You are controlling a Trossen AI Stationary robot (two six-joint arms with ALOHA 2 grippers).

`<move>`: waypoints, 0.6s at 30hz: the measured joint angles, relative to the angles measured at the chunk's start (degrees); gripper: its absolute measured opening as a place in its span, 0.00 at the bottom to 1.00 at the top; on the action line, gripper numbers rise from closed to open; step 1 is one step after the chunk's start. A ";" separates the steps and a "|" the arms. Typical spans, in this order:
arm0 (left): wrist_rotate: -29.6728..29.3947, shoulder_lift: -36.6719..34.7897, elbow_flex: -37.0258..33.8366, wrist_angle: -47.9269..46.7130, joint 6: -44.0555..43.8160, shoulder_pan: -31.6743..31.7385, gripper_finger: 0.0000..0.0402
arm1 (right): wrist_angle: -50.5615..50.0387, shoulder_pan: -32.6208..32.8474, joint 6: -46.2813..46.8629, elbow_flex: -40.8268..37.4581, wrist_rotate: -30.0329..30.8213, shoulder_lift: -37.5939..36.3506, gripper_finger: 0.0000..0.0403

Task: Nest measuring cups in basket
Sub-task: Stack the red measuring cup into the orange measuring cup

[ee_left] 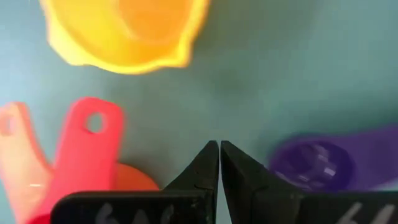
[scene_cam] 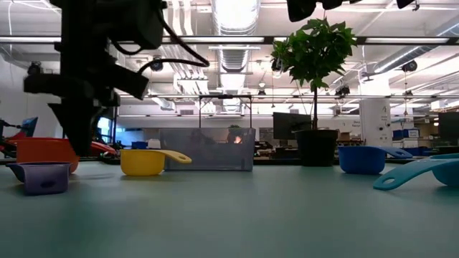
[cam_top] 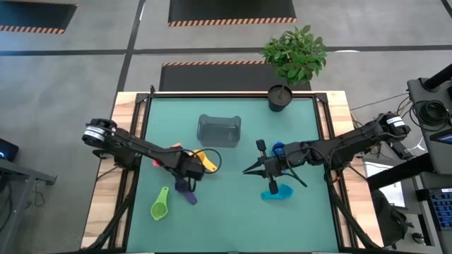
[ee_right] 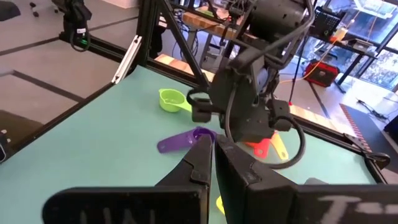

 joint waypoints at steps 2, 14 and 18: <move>-2.37 0.11 0.01 -1.10 0.03 0.29 0.00 | 0.00 0.00 0.00 0.00 0.00 0.00 0.02; -10.79 -2.55 0.00 -3.95 -0.05 3.29 0.00 | -0.27 0.00 0.02 0.00 0.00 0.02 0.02; -10.12 -2.55 0.00 -4.12 -0.01 4.03 0.00 | -0.39 0.00 0.05 0.00 0.00 0.04 0.02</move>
